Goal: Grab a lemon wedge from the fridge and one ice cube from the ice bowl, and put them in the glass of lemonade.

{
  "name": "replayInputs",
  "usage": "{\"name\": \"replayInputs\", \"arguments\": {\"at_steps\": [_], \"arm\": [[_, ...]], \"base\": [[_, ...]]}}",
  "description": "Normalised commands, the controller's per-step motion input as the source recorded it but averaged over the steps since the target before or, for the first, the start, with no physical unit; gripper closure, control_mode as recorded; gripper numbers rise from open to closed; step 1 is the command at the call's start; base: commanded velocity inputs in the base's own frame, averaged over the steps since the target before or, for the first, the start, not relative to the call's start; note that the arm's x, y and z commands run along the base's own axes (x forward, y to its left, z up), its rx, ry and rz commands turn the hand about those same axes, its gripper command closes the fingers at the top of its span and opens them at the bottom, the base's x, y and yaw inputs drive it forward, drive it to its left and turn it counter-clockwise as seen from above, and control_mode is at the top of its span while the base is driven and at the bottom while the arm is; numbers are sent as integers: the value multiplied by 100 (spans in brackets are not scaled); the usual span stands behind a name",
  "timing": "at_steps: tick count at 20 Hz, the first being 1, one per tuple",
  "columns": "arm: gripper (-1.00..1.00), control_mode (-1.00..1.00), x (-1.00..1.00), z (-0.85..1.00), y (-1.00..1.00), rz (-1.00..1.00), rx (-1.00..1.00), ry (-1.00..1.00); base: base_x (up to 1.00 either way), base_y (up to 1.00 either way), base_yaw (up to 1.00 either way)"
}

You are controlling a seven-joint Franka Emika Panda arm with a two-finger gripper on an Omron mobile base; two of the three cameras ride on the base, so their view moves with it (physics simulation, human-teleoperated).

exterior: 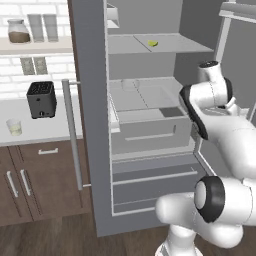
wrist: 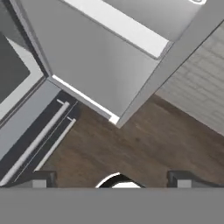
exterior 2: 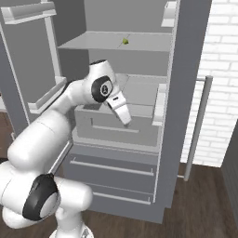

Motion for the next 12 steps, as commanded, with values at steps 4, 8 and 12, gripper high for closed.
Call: {"name": "replayInputs", "arguments": {"at_steps": [4,8,12], "arm": [[-100,-100,-8,0,44,63,22,-20],[-100,-100,0,7,29,66,10,-37],[-100,-100,-70,2,10,44,-8,-40]], "base": [[0,0,0],[0,0,0],[0,0,0]]}}
